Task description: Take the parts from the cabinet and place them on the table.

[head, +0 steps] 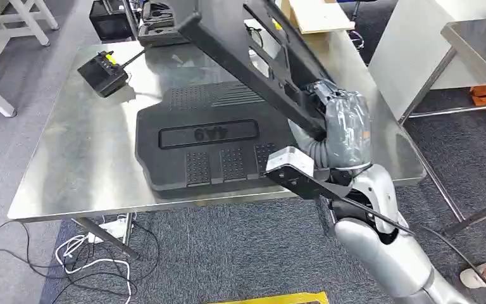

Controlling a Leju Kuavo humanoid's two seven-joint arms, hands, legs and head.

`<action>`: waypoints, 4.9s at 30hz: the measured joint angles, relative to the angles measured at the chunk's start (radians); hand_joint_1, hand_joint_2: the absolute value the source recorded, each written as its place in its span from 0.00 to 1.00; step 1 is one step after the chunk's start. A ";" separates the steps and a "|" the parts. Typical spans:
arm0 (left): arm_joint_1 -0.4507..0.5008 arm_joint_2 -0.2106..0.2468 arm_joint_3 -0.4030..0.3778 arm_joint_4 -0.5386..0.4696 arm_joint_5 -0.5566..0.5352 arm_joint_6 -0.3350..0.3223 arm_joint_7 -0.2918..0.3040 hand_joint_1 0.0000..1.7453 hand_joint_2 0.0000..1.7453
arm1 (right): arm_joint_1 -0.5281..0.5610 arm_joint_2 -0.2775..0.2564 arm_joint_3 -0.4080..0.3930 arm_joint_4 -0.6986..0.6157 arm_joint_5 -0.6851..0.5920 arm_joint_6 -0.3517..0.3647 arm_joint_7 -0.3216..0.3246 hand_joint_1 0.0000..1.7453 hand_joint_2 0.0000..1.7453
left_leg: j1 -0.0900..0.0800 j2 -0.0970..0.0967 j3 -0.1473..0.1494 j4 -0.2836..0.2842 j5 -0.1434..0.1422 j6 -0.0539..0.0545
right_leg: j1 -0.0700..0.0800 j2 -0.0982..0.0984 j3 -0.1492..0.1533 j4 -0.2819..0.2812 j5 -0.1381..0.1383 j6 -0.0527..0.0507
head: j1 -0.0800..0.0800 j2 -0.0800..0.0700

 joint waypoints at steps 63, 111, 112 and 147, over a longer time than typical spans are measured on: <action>0.007 0.011 0.000 0.000 -0.024 -0.002 0.007 0.00 1.00 | -0.053 0.005 0.075 0.069 -0.037 -0.009 0.011 1.00 1.00 | 0.003 0.000 -0.066 0.087 -0.001 -0.003 | 0.004 0.004 0.001 0.005 -0.008 -0.007 | 0.000 0.000; 0.006 0.010 0.000 -0.003 -0.008 0.076 0.037 0.00 0.00 | -0.142 0.025 0.145 0.226 0.491 0.098 0.194 1.00 1.00 | -0.006 -0.002 0.052 -0.217 0.152 0.027 | 0.015 0.007 0.050 -0.017 -0.036 0.016 | -0.009 0.000; 0.006 0.010 0.000 -0.003 -0.006 0.076 0.038 0.00 0.00 | -0.145 0.027 0.148 0.239 0.491 0.097 0.194 1.00 1.00 | -0.006 -0.002 0.052 -0.217 0.152 0.027 | 0.015 0.007 0.050 -0.017 -0.036 0.016 | -0.009 0.000; 0.016 0.009 0.000 -0.010 0.032 0.090 0.043 0.00 0.00 | -0.190 0.125 0.299 0.687 0.531 0.136 0.261 1.00 1.00 | -0.006 -0.002 0.052 -0.217 0.152 0.027 | 0.015 0.006 0.049 -0.017 -0.036 0.015 | -0.009 0.000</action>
